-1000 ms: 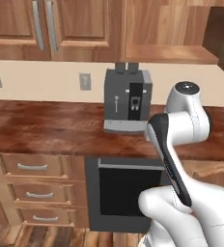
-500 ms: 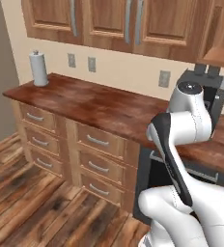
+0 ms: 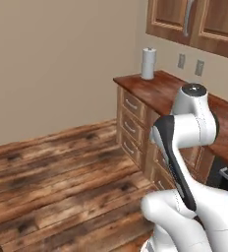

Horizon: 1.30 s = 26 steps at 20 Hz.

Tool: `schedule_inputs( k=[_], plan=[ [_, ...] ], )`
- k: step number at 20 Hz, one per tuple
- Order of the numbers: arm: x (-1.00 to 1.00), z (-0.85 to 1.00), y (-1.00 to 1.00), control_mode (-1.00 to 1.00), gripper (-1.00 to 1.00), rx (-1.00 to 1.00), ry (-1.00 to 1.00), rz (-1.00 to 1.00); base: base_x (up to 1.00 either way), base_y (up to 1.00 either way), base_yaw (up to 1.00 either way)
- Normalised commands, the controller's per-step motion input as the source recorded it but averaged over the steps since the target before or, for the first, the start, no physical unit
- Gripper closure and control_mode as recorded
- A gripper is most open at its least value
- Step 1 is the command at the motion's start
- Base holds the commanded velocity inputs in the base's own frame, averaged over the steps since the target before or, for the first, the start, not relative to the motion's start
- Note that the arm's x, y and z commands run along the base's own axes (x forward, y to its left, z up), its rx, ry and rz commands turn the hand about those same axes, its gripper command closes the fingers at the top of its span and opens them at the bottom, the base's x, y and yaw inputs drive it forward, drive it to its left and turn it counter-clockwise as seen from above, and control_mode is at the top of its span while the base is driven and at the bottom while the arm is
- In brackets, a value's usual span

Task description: Pick the carrots from the cabinet and place them in one bowl. Pick the tangerine from the sink and place it in the other bowl.

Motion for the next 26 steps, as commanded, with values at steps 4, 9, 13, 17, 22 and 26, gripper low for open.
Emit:
schedule_inputs(
  k=[4,9,13,17,22,26],
  plan=[
    [0.0,0.0,0.0,1.0,1.0,0.0,0.0,0.0,0.0,0.0,0.95],
    [0.0,0.0,0.0,1.0,1.0,0.0,0.0,0.0,0.0,0.0,1.0],
    [0.0,0.0,0.0,1.0,1.0,0.0,0.0,0.0,0.0,0.0,1.0],
    [0.0,0.0,0.0,1.0,1.0,0.0,0.0,0.0,0.0,0.0,1.0],
    [0.0,0.0,0.0,1.0,1.0,0.0,0.0,0.0,0.0,0.0,1.0],
    [0.0,0.0,0.0,1.0,1.0,0.0,0.0,0.0,0.01,0.0,0.99]
  ],
)
